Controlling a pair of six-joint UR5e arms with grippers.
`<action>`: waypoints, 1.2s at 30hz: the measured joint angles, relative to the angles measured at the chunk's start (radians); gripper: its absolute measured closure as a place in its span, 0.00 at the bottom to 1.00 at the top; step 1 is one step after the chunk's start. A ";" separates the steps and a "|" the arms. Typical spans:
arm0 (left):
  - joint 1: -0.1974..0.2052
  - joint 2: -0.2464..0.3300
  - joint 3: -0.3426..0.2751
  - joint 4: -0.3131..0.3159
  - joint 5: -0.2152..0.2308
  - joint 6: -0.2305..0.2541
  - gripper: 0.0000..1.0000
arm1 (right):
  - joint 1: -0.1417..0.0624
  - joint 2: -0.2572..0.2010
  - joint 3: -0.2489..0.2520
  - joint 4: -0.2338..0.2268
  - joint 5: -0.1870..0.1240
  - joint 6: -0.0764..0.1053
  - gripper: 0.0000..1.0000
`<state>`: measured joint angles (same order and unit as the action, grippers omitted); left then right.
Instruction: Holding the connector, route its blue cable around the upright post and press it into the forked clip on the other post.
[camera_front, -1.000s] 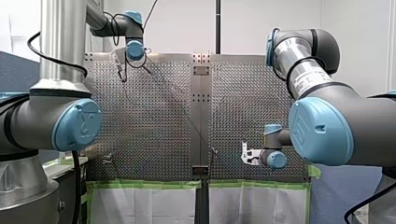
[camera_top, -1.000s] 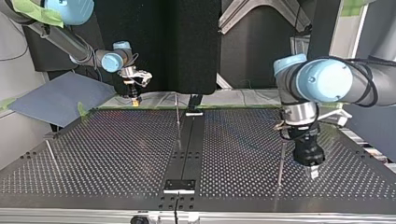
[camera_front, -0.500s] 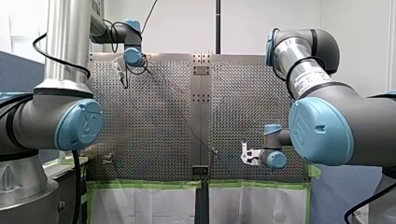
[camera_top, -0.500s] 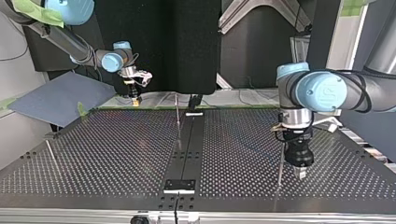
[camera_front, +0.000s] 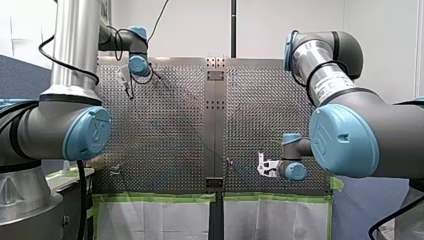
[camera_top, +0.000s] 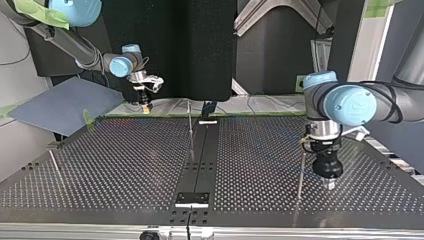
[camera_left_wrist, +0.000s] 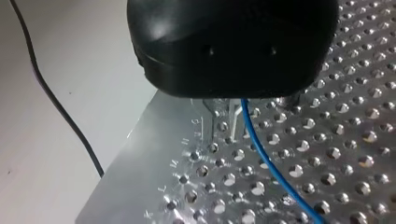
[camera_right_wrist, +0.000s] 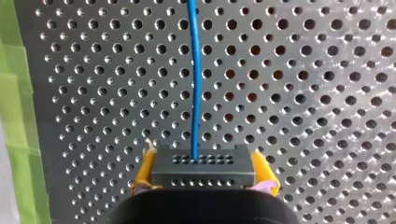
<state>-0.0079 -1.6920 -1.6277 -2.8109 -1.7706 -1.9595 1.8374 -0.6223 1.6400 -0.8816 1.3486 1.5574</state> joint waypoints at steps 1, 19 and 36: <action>0.002 0.000 -0.005 0.003 0.002 -0.004 0.79 | 0.001 0.000 0.000 0.000 0.000 0.000 0.91; 0.027 0.000 -0.109 0.096 0.052 -0.095 0.70 | 0.005 0.002 0.000 -0.004 0.000 0.000 0.91; -0.012 -0.087 -0.173 0.196 0.134 -0.141 0.64 | 0.009 0.004 0.000 -0.005 0.000 0.000 0.91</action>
<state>-0.0201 -1.7794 -1.8010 -2.6146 -1.6361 -2.1005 1.8460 -0.6179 1.6401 -0.8869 1.3485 1.5573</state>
